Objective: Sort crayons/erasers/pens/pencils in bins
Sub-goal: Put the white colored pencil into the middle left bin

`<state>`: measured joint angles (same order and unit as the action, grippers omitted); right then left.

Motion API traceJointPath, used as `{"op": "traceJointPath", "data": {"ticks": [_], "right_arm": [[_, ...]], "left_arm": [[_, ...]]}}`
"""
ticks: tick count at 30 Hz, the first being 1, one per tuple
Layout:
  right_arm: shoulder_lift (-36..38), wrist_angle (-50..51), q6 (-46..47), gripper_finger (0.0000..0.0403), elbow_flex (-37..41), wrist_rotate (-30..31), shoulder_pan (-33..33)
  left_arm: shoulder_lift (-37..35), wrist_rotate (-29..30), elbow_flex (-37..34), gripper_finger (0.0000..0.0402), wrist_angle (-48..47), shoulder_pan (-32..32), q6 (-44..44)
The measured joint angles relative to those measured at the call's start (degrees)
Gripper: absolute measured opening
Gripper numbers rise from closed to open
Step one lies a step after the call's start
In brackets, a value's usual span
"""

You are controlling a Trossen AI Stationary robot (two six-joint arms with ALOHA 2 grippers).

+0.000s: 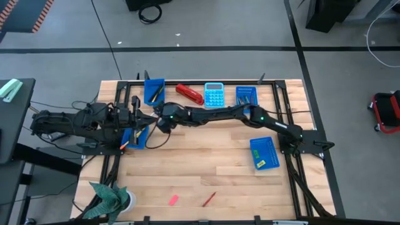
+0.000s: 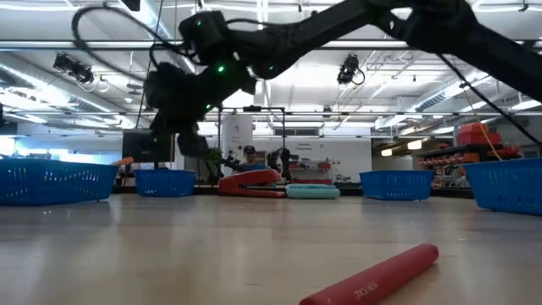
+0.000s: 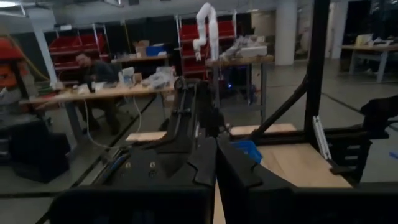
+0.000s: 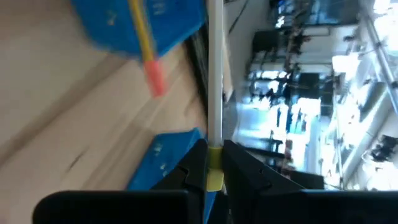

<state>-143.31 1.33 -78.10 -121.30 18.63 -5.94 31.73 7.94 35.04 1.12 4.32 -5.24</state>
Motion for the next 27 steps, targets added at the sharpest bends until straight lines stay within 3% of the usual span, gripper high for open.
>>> {"op": "traceJointPath", "data": {"ticks": [12,23,27], "right_arm": [[-3.56,2.85,-3.52,0.0047,-4.98,4.68,-2.39],[-3.51,4.86,-2.83,0.0047,-4.94,3.1,-2.12],[-3.47,6.03,-3.51,0.0047,-4.92,0.82,-1.82]], "left_arm": [[-1.49,0.44,-0.01,0.0023,-2.35,-0.02,0.05],[-1.53,0.45,-0.01,0.0018,-1.66,-0.02,-4.32],[-1.53,3.0,-0.01,0.0023,0.16,0.0,-6.43]]}}
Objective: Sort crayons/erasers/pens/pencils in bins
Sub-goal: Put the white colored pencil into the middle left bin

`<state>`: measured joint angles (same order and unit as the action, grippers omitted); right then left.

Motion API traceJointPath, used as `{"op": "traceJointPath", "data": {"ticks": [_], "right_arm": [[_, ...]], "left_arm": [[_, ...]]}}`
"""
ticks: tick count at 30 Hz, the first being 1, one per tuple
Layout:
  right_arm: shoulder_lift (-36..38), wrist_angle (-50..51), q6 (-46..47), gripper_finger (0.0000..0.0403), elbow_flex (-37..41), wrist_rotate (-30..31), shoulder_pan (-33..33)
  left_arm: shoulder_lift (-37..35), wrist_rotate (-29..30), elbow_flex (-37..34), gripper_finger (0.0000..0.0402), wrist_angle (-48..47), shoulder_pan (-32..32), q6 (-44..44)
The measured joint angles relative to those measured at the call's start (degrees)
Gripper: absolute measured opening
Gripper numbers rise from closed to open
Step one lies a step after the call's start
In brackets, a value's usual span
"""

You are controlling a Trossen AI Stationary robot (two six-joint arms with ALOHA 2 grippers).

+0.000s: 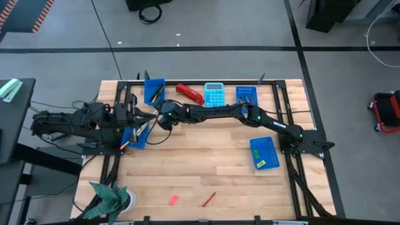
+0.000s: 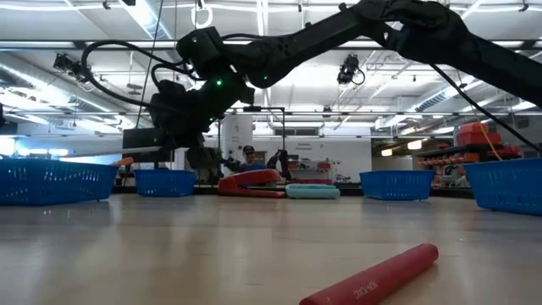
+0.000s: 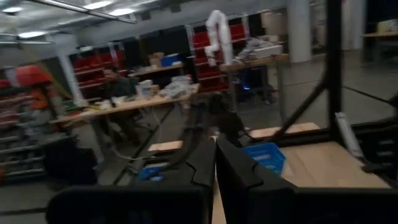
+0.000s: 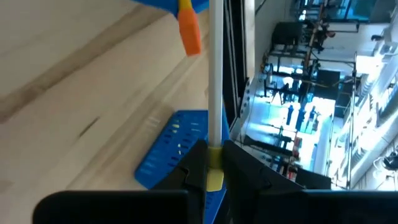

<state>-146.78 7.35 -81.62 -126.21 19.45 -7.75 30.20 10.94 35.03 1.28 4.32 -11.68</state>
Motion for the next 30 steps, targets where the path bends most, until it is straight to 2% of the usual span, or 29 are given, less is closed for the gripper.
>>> {"op": "traceJointPath", "data": {"ticks": [7,22,30], "right_arm": [[0.09,-0.11,-0.41,0.0047,0.0,-0.89,0.31],[0.11,-1.49,-4.05,0.005,0.04,-4.78,3.44],[0.13,-2.18,-3.74,0.0094,0.07,-4.15,3.54]], "left_arm": [[0.02,8.2,1.33,0.0023,2.28,-0.02,-1.03],[0.08,8.38,1.84,0.0025,1.83,-0.02,0.88],[0.13,8.39,1.84,0.0033,1.18,-0.02,3.57]]}}
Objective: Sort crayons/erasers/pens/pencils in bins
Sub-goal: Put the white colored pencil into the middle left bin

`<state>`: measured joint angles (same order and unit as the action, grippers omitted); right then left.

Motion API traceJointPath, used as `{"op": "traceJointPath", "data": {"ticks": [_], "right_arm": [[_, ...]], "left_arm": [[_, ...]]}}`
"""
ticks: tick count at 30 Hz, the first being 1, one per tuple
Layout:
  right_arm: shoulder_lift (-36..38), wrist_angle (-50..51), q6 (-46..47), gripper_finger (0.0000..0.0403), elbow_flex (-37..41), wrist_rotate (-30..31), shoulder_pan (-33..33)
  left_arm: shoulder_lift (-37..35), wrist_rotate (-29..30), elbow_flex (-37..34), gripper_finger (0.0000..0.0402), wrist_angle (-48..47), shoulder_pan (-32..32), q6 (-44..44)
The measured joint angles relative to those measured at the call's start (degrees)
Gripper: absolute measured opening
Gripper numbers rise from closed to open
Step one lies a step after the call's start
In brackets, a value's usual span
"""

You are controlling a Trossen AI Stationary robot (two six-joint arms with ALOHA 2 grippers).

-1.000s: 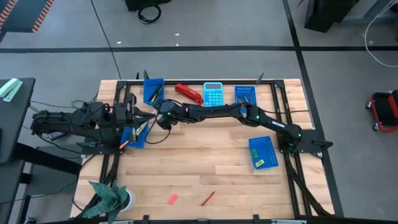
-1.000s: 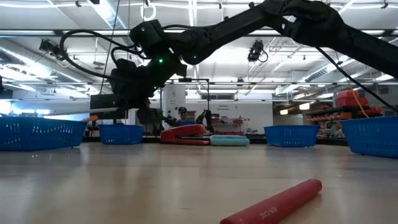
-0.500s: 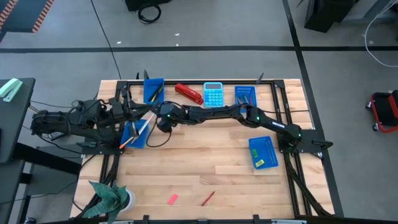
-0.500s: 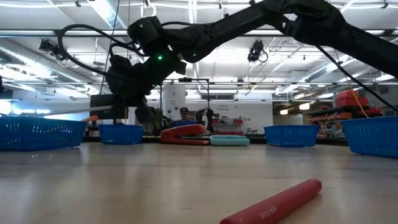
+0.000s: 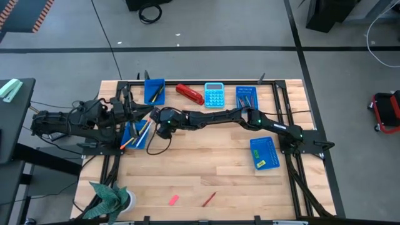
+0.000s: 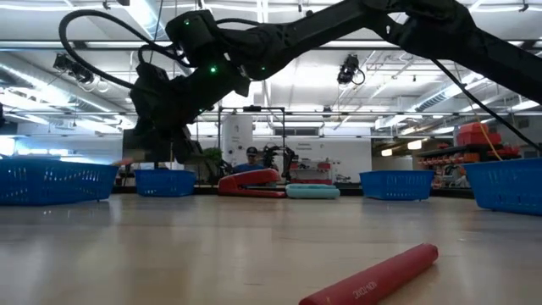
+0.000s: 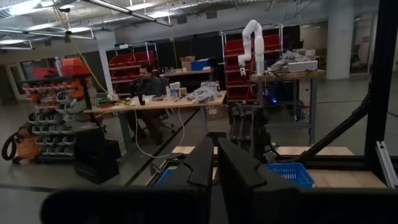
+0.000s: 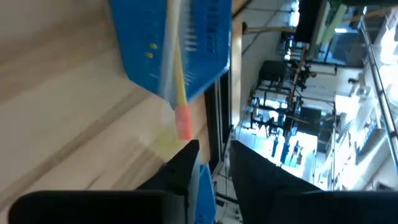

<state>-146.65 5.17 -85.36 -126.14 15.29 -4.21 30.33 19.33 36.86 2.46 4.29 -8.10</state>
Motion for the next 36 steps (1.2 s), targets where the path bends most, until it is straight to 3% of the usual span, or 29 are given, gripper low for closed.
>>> {"op": "traceJointPath", "data": {"ticks": [13,16,21,25,28,33,36], "right_arm": [[0.07,-0.16,8.46,0.0099,0.01,-0.17,-1.38],[0.07,3.16,14.52,0.0099,0.01,2.47,-1.83],[0.37,22.94,33.39,0.0099,0.01,11.16,-3.03],[1.47,40.51,51.81,0.0098,0.04,2.02,-3.42],[2.75,44.56,61.32,0.0097,0.01,-4.84,-2.33],[5.16,52.81,65.45,0.0097,0.01,-3.48,0.76],[8.12,58.61,69.86,0.0097,0.01,-3.25,1.87]], "left_arm": [[0.02,-0.02,-0.01,0.0035,-0.72,0.0,0.02],[0.02,-0.02,0.0,0.0038,-1.51,0.0,0.27],[0.02,3.23,-0.02,0.0039,-4.38,0.02,3.61],[1.36,11.2,0.34,0.0039,-5.73,0.0,4.13],[3.9,13.39,2.53,0.0038,-7.43,0.0,4.47],[12.04,13.58,6.73,0.003,-14.94,0.06,11.13],[18.15,13.91,12.41,0.0028,-28.02,-0.1,19.35]]}}
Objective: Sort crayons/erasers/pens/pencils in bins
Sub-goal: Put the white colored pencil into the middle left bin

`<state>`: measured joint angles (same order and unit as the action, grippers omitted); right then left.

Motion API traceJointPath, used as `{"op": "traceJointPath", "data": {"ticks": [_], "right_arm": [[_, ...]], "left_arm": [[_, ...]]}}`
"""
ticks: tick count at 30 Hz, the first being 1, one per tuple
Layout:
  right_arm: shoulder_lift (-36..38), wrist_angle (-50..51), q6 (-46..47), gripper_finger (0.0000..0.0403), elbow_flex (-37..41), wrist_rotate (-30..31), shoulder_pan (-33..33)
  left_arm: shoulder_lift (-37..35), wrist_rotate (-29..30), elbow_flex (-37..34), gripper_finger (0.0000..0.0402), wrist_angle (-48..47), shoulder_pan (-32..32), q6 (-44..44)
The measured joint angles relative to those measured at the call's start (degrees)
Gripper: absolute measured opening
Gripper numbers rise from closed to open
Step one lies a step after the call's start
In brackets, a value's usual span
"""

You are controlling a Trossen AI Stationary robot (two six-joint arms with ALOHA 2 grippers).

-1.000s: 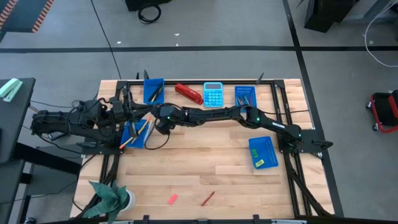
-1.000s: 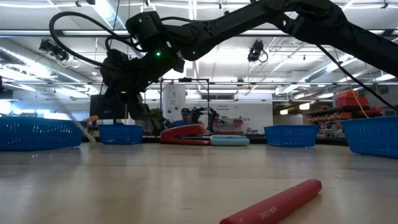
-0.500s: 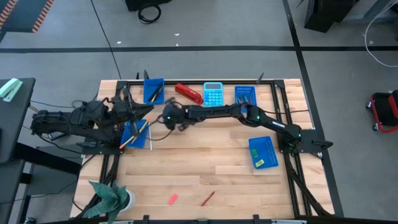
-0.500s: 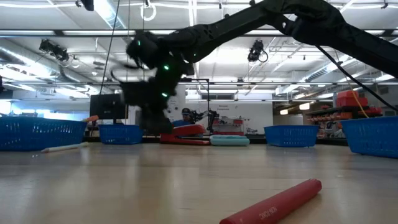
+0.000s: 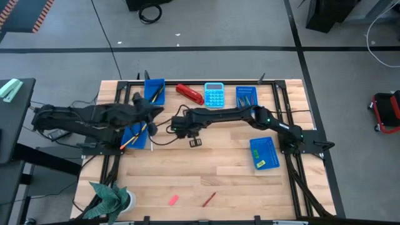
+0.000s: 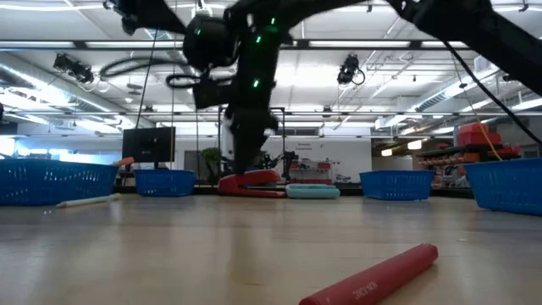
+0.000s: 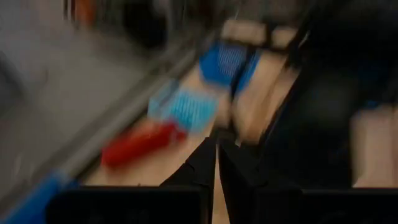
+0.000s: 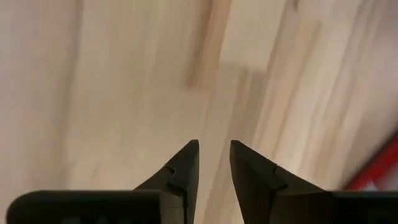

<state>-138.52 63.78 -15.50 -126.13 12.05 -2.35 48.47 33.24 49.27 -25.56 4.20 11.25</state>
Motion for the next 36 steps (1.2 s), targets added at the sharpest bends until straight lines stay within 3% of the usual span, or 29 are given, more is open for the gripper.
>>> {"op": "traceJointPath", "data": {"ticks": [4,7,12,17,21,29,36], "right_arm": [[4.66,7.49,6.96,0.0097,2.77,-0.19,0.83],[9.78,8.75,9.39,0.0097,9.77,-2.44,1.04],[21.08,3.79,11.24,0.0096,28.34,-5.72,0.14],[33.97,-9.12,14.9,0.0096,47.83,-5.67,-2.14],[43.16,-20.39,16.97,0.0096,59.25,-5.01,-3.2],[56.66,-36.02,9.74,0.0096,70.62,-3.12,-3.08],[63.9,-38.88,5.71,0.0096,75.74,-3.11,-3.08]], "left_arm": [[8.03,-1.98,10.19,0.003,-23.63,-0.2,16.09],[12.99,-8.53,15.15,0.0033,-30.71,-0.43,19.58],[19.72,-21.49,16.94,0.0033,-32.8,-0.78,24.51],[27.33,-22.52,16.85,0.0028,-39.07,-0.92,33.42],[32.49,-25.11,16.85,0.0032,-38.67,-1.88,40.2],[40.05,-34.56,16.88,0.0048,-39.61,-4.19,54.54],[43.2,-34.81,16.9,0.0052,-40.58,-4.3,65.64]]}}
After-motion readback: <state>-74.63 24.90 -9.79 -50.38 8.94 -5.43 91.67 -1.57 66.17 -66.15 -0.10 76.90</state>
